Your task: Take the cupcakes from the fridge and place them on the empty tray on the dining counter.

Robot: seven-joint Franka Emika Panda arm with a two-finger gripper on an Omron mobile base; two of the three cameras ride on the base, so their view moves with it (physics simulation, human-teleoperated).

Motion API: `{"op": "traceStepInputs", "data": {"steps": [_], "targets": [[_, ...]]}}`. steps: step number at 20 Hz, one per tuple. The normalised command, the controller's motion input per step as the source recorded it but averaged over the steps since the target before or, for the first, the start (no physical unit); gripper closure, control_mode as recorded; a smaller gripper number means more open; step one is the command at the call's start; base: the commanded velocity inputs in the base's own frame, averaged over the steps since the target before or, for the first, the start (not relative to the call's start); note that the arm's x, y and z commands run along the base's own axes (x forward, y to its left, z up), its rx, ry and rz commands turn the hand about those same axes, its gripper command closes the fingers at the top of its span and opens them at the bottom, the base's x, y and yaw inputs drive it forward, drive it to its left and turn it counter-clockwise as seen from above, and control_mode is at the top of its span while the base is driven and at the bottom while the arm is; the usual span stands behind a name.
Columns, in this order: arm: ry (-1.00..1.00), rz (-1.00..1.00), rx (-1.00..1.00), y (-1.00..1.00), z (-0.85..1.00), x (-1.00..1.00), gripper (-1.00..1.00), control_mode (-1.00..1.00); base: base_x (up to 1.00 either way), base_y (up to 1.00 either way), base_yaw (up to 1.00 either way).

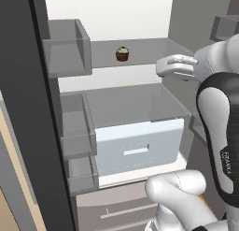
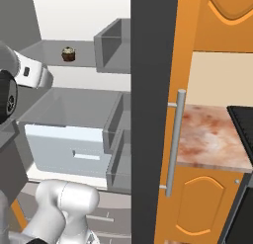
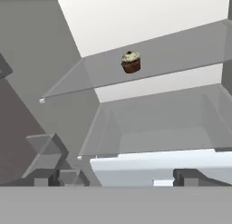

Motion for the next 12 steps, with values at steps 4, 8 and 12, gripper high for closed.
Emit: {"op": "traceStepInputs", "data": {"steps": [4,8,12], "targets": [[0.07,0.00,0.00,0.10,0.34,0.88,-1.00,-1.00,0.00,0.00,0.00],[0.01,0.00,0.00,0.04,0.17,0.82,-1.00,-1.00,0.00,0.00,0.00],[0.00,0.00,-0.01,0.00,0.01,0.88,-1.00,-1.00,0.00,0.00,0.00]]}}
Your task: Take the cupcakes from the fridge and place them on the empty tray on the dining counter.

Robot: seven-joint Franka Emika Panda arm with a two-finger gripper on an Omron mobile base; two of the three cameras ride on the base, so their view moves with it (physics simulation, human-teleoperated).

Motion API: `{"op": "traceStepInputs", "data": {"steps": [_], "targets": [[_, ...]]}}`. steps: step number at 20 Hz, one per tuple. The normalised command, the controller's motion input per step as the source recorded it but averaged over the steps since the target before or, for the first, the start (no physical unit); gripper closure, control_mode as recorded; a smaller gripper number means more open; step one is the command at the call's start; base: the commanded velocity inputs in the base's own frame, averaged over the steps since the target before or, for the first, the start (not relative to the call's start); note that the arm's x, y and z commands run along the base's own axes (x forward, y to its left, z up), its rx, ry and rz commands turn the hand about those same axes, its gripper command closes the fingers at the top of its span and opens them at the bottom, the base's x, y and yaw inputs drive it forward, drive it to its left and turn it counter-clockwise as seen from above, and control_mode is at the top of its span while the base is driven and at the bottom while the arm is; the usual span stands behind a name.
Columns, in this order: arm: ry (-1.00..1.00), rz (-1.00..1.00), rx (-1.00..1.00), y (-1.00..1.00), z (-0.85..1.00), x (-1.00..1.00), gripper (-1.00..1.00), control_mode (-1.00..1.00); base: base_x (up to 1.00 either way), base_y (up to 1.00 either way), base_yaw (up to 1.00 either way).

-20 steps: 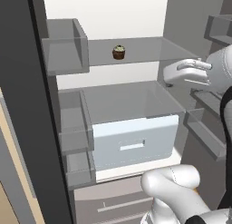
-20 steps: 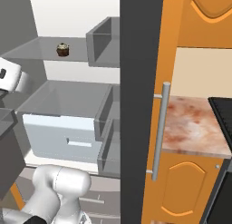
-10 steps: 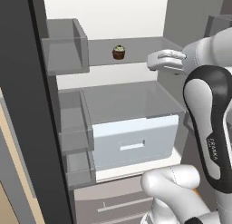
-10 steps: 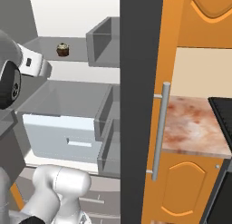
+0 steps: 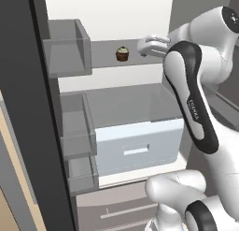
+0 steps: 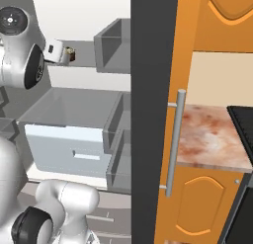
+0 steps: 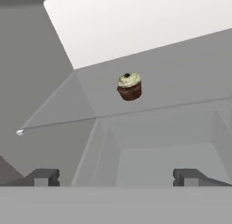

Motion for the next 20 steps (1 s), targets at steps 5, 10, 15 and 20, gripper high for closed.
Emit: {"op": "traceStepInputs", "data": {"steps": [5,10,15,20], "targets": [[0.00,0.00,-0.02,0.03,0.00,0.71,-1.00,-1.00,0.00,0.00,0.00],[0.00,0.00,-0.04,0.15,0.00,0.55,-1.00,-1.00,0.00,0.00,0.00],[0.01,0.00,-0.04,0.09,0.00,0.24,-1.00,-1.00,0.00,0.00,0.00],[0.02,0.00,-0.05,0.02,0.00,0.22,-1.00,-1.00,0.00,0.00,0.00]]}}
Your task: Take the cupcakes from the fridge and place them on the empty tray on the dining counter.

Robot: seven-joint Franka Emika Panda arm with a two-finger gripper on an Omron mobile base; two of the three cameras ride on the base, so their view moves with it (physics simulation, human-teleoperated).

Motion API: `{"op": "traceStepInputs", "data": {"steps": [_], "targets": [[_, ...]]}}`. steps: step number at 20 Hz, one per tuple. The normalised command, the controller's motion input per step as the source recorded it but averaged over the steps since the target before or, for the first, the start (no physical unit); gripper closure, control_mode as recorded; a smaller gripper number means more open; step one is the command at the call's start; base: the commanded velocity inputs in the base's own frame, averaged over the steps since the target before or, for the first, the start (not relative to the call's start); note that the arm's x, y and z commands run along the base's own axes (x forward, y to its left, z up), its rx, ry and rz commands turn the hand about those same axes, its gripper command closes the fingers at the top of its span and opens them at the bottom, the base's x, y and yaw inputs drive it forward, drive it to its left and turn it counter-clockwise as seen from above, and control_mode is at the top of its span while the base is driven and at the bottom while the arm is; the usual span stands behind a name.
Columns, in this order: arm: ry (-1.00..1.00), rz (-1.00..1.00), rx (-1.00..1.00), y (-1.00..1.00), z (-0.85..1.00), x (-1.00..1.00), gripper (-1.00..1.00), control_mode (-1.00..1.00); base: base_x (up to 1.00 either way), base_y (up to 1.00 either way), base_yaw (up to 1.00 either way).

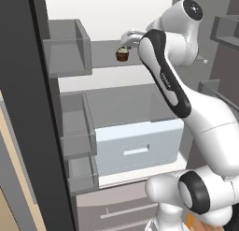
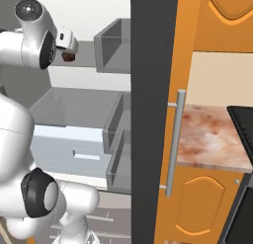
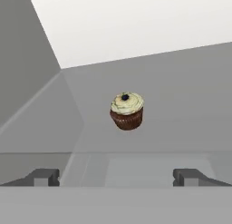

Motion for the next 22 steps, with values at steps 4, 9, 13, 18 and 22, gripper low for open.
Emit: {"op": "traceStepInputs", "data": {"steps": [4,9,13,18,22], "targets": [[0.00,0.00,-0.07,0.04,-0.08,0.27,-1.00,-1.00,0.00,0.00,0.00],[0.00,0.01,-0.01,0.01,-0.18,0.22,-1.00,-1.00,0.00,0.00,0.00],[0.00,0.00,0.00,0.09,-0.11,0.27,-1.00,-1.00,0.00,0.00,0.00],[0.00,0.00,0.00,0.18,-0.12,0.32,-1.00,-1.00,0.00,0.00,0.00],[0.02,0.00,-0.02,0.02,-0.09,0.42,-1.00,-1.00,0.00,0.00,0.00]]}}
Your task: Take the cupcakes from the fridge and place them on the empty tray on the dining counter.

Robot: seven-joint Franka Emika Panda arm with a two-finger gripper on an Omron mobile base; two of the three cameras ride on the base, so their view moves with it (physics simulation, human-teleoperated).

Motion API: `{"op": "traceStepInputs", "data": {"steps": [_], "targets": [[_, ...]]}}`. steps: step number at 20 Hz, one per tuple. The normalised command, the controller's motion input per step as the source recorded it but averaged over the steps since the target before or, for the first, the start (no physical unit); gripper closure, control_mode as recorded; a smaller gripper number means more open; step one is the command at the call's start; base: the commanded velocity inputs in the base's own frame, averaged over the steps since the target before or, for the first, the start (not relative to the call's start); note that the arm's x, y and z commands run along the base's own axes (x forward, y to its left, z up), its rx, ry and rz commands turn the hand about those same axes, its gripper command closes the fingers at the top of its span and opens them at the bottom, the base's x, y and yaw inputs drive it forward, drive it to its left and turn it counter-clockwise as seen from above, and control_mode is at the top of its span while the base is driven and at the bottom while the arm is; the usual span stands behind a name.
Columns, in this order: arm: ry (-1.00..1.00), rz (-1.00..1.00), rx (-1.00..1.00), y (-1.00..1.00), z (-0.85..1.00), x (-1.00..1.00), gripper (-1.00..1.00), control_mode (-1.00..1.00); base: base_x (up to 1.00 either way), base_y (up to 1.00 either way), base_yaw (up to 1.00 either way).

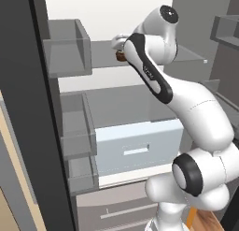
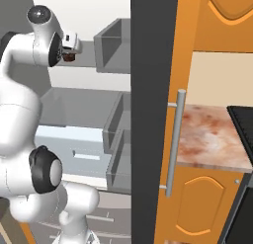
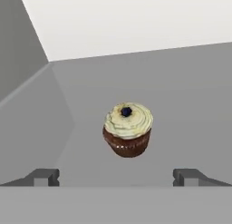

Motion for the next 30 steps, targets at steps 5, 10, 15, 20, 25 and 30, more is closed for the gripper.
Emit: {"op": "traceStepInputs", "data": {"steps": [5,10,15,20,25,30], "targets": [[0.00,0.00,-0.01,0.00,0.00,0.38,-1.00,-1.00,0.00,0.00,0.00],[0.02,0.00,-0.01,0.00,-0.07,0.31,-1.00,-1.00,0.00,0.00,0.00],[0.07,0.00,-0.04,0.05,-0.12,0.16,-1.00,-1.00,0.00,0.00,0.00],[0.03,0.00,-0.03,0.06,-0.06,0.24,-1.00,-1.00,0.00,0.00,0.00],[0.04,0.00,-0.01,0.00,-0.13,0.34,-1.00,-1.00,0.00,0.00,0.00],[0.08,0.00,0.00,0.00,-0.28,0.07,-1.00,-1.00,0.00,0.00,0.00]]}}
